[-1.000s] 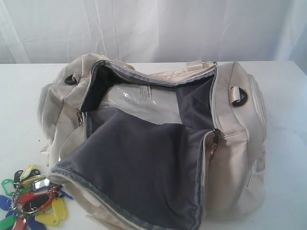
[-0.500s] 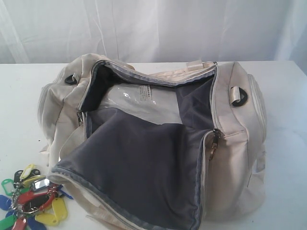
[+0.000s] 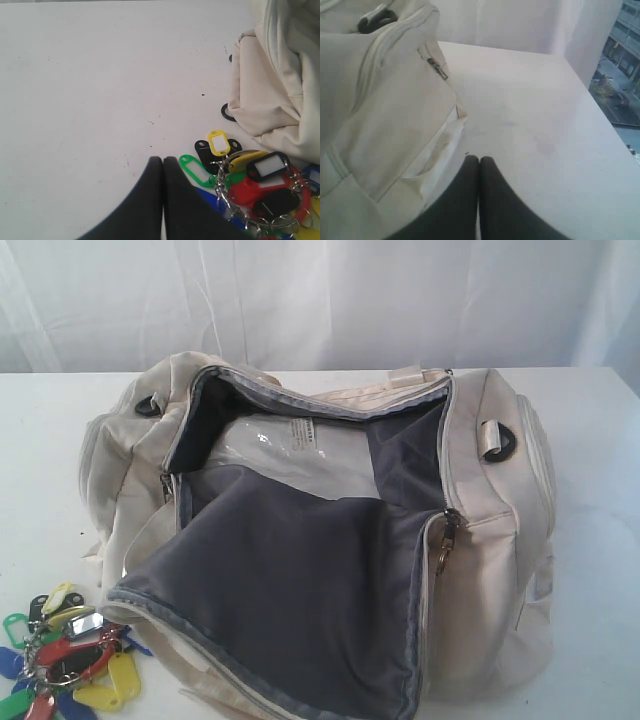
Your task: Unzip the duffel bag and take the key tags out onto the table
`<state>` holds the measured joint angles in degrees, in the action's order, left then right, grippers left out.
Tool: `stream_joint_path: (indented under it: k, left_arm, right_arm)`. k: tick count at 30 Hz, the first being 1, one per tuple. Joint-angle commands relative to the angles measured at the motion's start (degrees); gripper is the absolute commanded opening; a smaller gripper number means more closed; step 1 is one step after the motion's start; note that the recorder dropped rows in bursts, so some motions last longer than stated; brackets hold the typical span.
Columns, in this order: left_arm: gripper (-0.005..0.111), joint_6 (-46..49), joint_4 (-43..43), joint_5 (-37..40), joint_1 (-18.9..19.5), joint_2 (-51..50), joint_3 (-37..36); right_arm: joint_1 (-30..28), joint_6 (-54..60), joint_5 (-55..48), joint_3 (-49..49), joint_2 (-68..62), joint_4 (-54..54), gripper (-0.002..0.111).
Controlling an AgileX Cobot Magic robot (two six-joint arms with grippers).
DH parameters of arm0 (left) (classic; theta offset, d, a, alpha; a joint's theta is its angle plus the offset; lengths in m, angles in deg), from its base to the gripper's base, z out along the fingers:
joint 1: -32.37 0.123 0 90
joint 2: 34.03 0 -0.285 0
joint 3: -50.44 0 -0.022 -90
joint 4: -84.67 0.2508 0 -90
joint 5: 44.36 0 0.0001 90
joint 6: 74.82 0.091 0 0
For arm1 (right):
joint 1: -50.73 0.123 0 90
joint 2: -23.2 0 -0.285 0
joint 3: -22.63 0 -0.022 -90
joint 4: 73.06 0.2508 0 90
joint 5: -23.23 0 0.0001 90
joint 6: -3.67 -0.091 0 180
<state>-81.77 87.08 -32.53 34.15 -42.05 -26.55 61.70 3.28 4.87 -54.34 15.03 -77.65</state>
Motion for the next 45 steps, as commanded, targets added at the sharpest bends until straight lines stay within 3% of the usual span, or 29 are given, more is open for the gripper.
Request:
stream_joint_path:
  k: [1,16,26,45]
  left_arm:
    - [0.000,-0.4,-0.3,-0.2,-0.5,0.2,-0.2]
    - [0.000,-0.4,-0.3,-0.2,-0.5,0.2,-0.2]
    - [0.000,-0.4,-0.3,-0.2,-0.5,0.2,-0.2]
    - [0.000,-0.4,-0.3,-0.2,-0.5,0.2,-0.2]
  right_arm:
    - [2.8,0.4,0.3,-0.2,0.4,-0.3,0.000]
    - [2.9,-4.7,0.2,-0.2,0.4,0.2,0.000]
    - [-1.4,-5.5,0.1,-0.2,0.4,0.2,0.000]
    - [-1.3,-5.5,0.0,-0.2,0.4,0.2,0.000]
